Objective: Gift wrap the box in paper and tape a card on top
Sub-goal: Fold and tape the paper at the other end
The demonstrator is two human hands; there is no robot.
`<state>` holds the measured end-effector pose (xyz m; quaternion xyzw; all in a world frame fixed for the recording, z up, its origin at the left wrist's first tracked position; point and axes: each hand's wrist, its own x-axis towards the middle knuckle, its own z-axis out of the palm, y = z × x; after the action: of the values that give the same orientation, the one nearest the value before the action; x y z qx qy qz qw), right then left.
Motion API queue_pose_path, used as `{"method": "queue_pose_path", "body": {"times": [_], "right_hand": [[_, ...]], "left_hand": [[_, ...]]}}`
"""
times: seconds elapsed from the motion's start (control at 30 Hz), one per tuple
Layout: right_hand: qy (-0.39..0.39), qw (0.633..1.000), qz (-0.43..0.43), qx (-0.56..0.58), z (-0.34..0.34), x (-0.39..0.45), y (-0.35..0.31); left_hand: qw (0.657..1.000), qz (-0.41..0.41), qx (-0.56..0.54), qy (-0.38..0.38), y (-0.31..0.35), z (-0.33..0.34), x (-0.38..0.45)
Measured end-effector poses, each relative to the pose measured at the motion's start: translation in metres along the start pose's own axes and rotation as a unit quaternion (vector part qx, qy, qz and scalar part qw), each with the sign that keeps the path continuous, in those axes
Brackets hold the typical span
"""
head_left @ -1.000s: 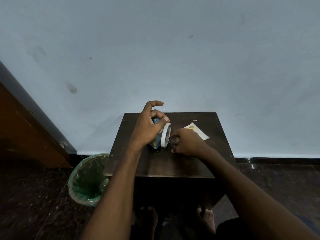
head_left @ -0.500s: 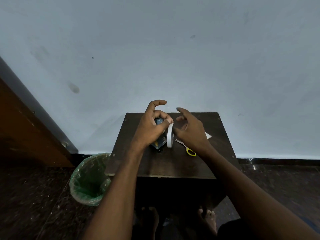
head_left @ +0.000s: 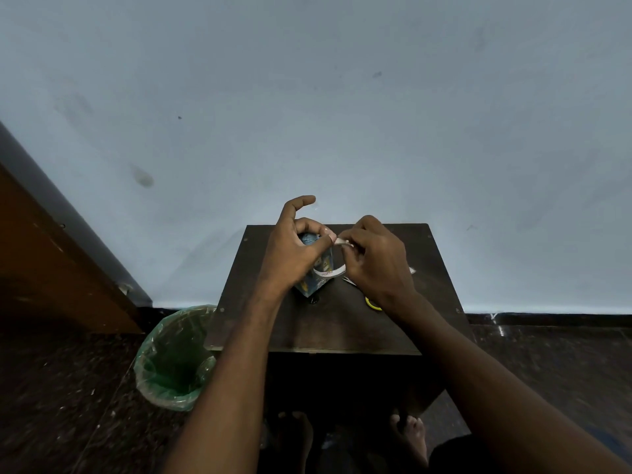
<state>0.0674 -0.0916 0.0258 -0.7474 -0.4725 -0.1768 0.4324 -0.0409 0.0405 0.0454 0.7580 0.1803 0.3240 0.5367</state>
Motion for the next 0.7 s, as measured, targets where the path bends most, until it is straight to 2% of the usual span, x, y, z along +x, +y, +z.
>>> {"method": "queue_pose_path", "body": {"times": [0.13,0.27,0.4,0.5,0.7], "right_hand": [[0.031,0.998,-0.046,-0.019,-0.005,0.000,-0.003],[0.023,0.997,-0.065,-0.028,-0.004,0.000,-0.005],[-0.012,0.997,-0.045,-0.059,-0.003,0.001,0.001],[-0.049,0.995,-0.006,-0.085,0.004,0.001,0.015],[-0.170,0.980,0.015,-0.104,0.020,-0.005,0.022]], "left_hand": [[1.000,-0.013,-0.014,-0.025,0.000,0.000,0.002],[0.999,-0.017,0.003,-0.035,-0.003,-0.002,0.003],[0.999,0.002,0.053,0.001,-0.004,-0.001,0.002],[0.998,0.022,0.048,0.017,-0.007,-0.006,0.003],[0.997,0.041,0.057,0.019,-0.007,-0.018,-0.001]]}}
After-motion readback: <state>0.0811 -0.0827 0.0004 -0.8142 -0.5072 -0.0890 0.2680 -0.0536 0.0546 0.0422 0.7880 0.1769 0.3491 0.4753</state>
